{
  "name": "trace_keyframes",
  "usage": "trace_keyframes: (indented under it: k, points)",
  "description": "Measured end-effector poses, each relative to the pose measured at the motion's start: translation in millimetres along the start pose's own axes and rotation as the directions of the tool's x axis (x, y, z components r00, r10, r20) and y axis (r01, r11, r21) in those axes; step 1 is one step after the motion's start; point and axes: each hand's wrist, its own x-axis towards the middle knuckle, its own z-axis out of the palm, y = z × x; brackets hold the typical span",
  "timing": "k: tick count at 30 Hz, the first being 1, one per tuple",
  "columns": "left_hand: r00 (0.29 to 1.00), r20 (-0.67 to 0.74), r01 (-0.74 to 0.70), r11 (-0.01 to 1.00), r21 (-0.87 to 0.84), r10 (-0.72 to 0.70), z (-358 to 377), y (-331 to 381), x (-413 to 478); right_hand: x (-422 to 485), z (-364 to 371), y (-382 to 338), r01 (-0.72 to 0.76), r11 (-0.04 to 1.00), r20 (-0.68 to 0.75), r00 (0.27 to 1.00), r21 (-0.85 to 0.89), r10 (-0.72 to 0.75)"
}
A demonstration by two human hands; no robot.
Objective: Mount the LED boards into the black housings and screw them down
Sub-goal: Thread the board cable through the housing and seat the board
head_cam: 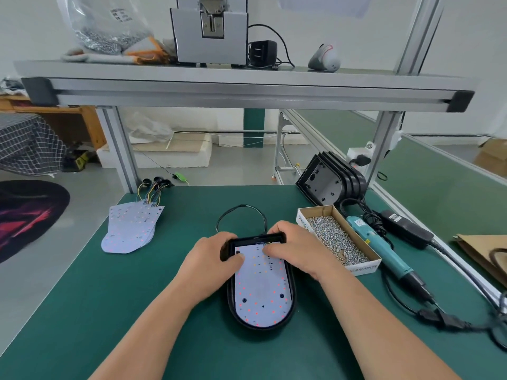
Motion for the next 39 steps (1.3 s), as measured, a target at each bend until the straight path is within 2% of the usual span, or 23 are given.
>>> trace_keyframes:
  k: [3,6,9,11,14,16,18,22,26,29,35,37,39]
  points:
    - [1.0,-0.009,0.013,1.0,0.013,-0.013,-1,1,-1,-1,-7,0,0.043,0.999,-0.004,0.999,-0.025,-0.043]
    - [1.0,-0.018,0.019,0.999,-0.032,-0.02,-2,4,-5,-3,-21,-2,0.085,0.992,-0.11,0.991,0.099,-0.074]
    - [1.0,-0.022,0.018,0.997,-0.077,-0.02,-3,7,-8,-7,-43,-3,0.116,0.986,-0.214,0.973,0.122,-0.088]
    - [0.999,-0.026,0.021,0.994,-0.106,-0.023,-4,8,-8,-11,-61,-1,0.12,0.991,-0.266,0.959,0.059,-0.101]
    - [0.999,-0.034,0.018,0.99,-0.137,-0.022,-5,10,-8,-24,-88,15,0.076,0.985,-0.346,0.93,-0.157,-0.127]
    - [0.999,-0.039,0.015,0.99,-0.137,-0.02,-5,11,-10,-36,-107,36,-0.004,0.959,-0.415,0.902,-0.283,-0.119]
    - [0.999,-0.041,0.006,0.991,-0.131,-0.012,-6,12,-11,-47,-126,63,-0.132,0.93,-0.456,0.889,-0.344,-0.042]
    - [0.999,-0.044,-0.015,0.993,-0.115,0.01,-7,13,-12,-67,-151,109,-0.333,0.794,-0.362,0.919,-0.508,0.154]
    - [0.997,-0.074,-0.025,0.99,-0.142,0.014,-7,14,-11,-77,-149,122,-0.318,0.792,-0.226,0.946,-0.52,0.231]
    - [0.992,-0.124,-0.023,0.989,-0.148,0.004,-8,14,-13,-76,-145,121,-0.313,0.77,-0.242,0.947,-0.556,0.211]
    - [0.966,-0.253,-0.077,0.994,-0.075,0.056,-12,24,-17,-73,-145,119,-0.36,0.821,-0.3,0.923,-0.443,0.242]
    - [0.949,-0.296,-0.122,0.992,-0.016,0.112,-13,28,-18,-74,-147,120,-0.342,0.891,-0.32,0.915,-0.299,0.244]
    - [0.929,-0.327,-0.165,0.985,0.06,0.175,-13,32,-18,-75,-150,121,-0.261,0.959,-0.336,0.918,-0.109,0.212]
